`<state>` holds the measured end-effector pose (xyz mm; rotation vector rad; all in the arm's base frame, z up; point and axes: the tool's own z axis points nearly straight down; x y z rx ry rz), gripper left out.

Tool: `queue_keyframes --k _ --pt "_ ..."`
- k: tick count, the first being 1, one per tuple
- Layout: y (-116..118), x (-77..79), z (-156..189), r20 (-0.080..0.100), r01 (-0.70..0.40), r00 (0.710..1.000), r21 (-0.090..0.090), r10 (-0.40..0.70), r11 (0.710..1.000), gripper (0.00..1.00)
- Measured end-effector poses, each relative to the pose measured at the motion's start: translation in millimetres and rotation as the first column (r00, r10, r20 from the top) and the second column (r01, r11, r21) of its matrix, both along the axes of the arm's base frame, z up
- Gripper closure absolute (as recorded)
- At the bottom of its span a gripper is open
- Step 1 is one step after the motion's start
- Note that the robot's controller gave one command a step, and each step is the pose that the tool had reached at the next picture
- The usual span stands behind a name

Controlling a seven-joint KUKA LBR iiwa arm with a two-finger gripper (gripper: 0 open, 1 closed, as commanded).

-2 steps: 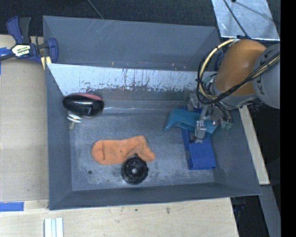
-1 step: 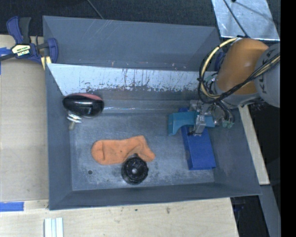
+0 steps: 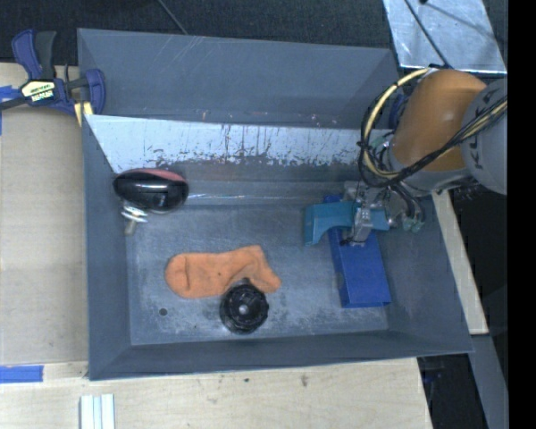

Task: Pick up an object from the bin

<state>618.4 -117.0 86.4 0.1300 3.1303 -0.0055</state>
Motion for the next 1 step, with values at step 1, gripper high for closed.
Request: queue_keyframes --k 1 --pt "21.7 -38.2 200.1 -0.014 -0.018 1.0 0.005 0.018 1.0 1.0"
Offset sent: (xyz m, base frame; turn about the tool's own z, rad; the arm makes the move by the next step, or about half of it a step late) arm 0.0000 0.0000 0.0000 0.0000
